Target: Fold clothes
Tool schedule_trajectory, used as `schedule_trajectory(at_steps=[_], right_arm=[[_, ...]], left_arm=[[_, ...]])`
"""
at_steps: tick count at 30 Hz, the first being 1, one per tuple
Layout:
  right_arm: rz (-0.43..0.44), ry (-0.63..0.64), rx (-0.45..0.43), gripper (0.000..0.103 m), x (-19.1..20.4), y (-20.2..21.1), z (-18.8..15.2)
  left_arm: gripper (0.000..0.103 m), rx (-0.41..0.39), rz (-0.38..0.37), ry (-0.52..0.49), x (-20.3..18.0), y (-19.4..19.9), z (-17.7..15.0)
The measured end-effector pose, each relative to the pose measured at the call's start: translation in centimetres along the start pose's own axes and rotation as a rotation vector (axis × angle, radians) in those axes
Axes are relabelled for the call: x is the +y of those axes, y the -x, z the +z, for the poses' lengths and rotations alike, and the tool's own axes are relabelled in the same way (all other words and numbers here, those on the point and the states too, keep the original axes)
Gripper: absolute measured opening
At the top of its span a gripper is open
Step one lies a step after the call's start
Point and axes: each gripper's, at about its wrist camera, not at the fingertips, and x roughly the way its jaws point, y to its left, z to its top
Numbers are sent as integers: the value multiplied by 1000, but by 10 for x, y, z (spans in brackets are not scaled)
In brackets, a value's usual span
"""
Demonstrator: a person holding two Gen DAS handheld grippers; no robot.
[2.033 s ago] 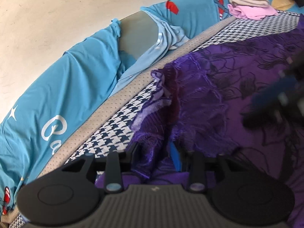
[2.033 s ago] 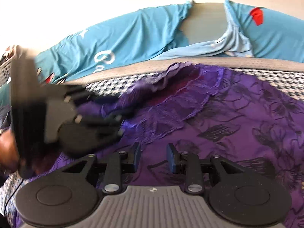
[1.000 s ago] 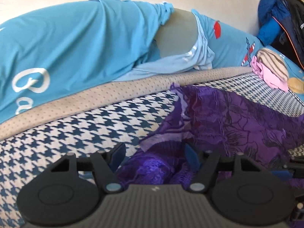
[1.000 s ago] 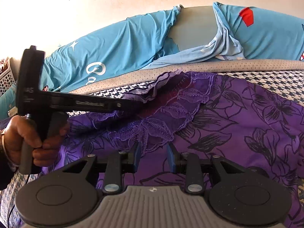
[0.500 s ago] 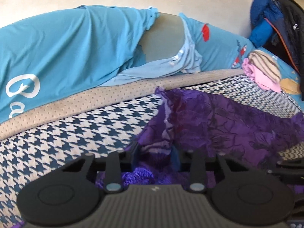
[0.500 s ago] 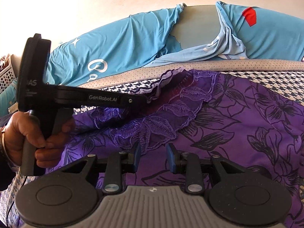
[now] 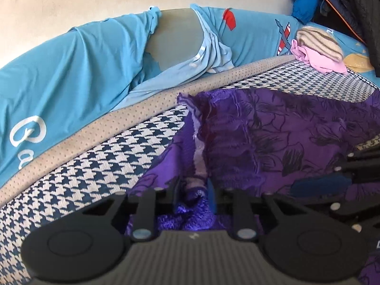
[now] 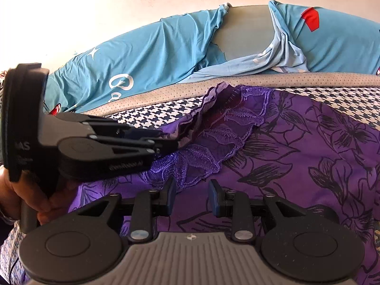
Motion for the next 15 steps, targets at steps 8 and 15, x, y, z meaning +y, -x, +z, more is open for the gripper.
schedule_trajectory(at_steps=[8, 15], right_arm=[[1, -10, 6, 29, -1, 0, 0], [-4, -37, 6, 29, -2, 2, 0]], left_arm=[[10, -78, 115, -21, -1, 13, 4], [9, -156, 327, -45, 16, 12, 36]])
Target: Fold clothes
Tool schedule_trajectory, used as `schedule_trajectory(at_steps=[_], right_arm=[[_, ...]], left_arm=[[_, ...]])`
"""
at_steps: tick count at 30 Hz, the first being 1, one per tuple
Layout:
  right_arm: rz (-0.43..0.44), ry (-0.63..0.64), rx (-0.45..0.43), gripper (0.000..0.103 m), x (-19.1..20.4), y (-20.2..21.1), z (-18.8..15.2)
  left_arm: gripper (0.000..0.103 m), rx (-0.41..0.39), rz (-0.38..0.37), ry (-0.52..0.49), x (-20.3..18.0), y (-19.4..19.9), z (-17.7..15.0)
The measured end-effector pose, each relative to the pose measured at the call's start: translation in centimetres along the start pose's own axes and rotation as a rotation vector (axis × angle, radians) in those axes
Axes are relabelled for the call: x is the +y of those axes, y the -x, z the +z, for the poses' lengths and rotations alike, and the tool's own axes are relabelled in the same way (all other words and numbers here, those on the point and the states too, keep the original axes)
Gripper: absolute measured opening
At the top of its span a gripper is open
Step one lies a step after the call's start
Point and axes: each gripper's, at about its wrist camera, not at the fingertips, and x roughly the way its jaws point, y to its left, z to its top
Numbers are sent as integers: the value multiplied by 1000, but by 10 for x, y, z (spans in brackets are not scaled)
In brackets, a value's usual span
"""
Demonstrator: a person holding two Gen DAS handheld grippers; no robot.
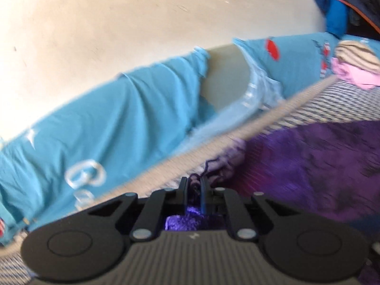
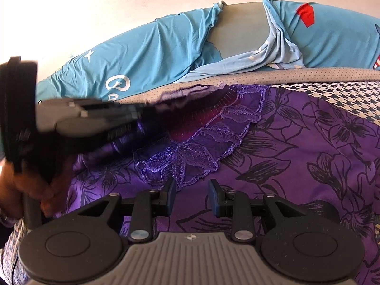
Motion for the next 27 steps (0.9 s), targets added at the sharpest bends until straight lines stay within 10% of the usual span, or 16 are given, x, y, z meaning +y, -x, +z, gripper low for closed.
schedule_trajectory(at_steps=[9, 27], right_arm=[[39, 17, 20, 29, 4, 0, 1], [66, 29, 42, 30, 6, -1, 0]], left_arm=[[7, 112, 185, 153, 56, -70, 5], [14, 187, 18, 290, 85, -38, -17]])
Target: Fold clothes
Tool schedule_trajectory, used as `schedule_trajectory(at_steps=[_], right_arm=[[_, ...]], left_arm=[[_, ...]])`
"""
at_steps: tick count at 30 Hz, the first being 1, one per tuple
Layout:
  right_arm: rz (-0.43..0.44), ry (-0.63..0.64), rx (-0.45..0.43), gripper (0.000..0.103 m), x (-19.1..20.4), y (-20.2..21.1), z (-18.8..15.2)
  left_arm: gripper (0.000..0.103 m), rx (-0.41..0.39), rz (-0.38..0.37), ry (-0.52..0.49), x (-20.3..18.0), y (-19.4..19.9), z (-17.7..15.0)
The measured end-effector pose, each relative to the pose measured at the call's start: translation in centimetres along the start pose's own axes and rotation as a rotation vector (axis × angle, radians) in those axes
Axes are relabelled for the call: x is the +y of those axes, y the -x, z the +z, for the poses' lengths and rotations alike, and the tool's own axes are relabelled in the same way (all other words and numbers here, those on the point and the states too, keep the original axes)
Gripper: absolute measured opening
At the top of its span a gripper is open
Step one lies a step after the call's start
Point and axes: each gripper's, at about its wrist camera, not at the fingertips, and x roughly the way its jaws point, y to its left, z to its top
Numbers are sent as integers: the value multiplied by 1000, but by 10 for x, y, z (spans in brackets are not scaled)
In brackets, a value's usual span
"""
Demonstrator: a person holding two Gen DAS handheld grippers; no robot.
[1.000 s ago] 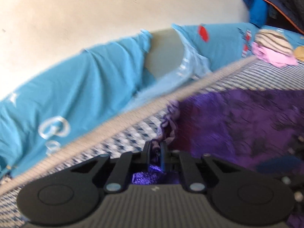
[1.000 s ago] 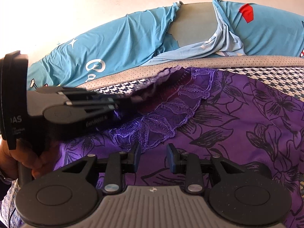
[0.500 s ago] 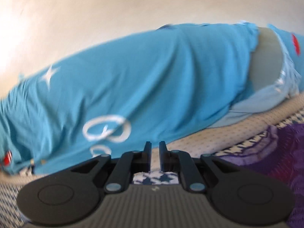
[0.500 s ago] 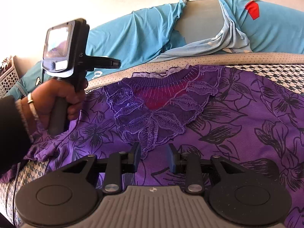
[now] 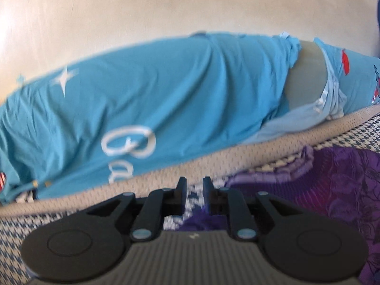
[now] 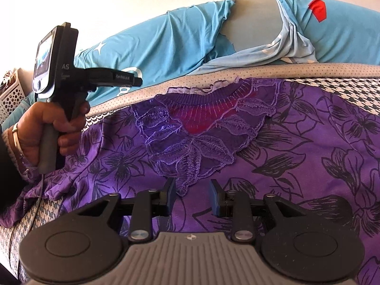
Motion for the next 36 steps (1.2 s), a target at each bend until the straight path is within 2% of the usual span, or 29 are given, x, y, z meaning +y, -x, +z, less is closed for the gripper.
schedule_trajectory(at_steps=[4, 11, 17, 20, 22, 24, 30, 33, 36], right_arm=[[1, 11, 7, 30, 0, 1, -2], [5, 11, 23, 30, 0, -2, -3], [3, 26, 37, 30, 4, -5, -4], [1, 26, 41, 30, 4, -6, -5], [0, 25, 45, 30, 4, -7, -5], [-1, 30, 48, 30, 5, -8, -6], [0, 44, 53, 30, 8, -10, -7], [-2, 44, 58, 30, 8, -11, -7], [-3, 44, 58, 30, 8, -12, -8]], left_arm=[[14, 59, -54, 73, 21, -9, -9], [18, 91, -77, 63, 19, -19, -23], [23, 72, -128, 104, 27, -15, -22], [27, 52, -184, 147, 34, -10, -20], [28, 70, -196, 120, 30, -13, -20], [28, 80, -176, 71, 21, -16, -24], [29, 84, -147, 25, 9, -22, -28], [29, 84, -189, 1, 6, -19, -30], [29, 86, -167, -52, -2, -21, -35]])
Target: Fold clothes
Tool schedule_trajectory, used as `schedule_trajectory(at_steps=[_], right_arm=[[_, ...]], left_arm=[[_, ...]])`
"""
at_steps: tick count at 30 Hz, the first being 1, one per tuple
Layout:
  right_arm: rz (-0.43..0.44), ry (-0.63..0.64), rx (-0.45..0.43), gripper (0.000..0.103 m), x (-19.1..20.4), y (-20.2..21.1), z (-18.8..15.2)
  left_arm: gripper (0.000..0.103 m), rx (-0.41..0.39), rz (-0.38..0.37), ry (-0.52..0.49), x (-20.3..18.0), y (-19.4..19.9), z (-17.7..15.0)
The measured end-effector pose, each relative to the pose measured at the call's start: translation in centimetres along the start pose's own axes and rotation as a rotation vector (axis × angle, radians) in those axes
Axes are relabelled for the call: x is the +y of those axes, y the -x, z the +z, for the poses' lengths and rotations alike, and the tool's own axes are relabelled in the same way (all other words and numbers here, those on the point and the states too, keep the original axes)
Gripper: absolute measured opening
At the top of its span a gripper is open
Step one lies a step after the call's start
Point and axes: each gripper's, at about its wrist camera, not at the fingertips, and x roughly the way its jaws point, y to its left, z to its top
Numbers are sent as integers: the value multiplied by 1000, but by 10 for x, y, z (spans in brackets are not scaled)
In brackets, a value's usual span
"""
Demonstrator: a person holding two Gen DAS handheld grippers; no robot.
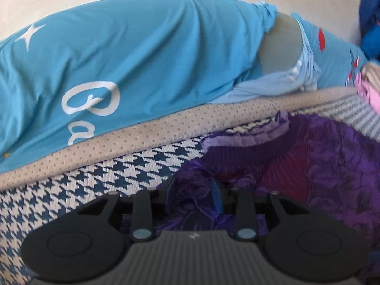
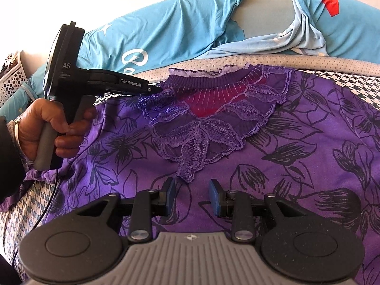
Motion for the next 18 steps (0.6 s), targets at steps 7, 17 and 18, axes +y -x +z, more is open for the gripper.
schedule_trajectory(at_steps=[7, 17, 18], right_arm=[[-5, 3, 2, 31, 2, -1, -1], [-7, -5, 0, 31, 1, -2, 1], [-8, -6, -1, 31, 1, -2, 1]], left_arm=[[20, -5, 85, -57, -13, -6, -3], [7, -45, 426, -108, -22, -36, 2], [7, -51, 436, -97, -18, -41, 3]])
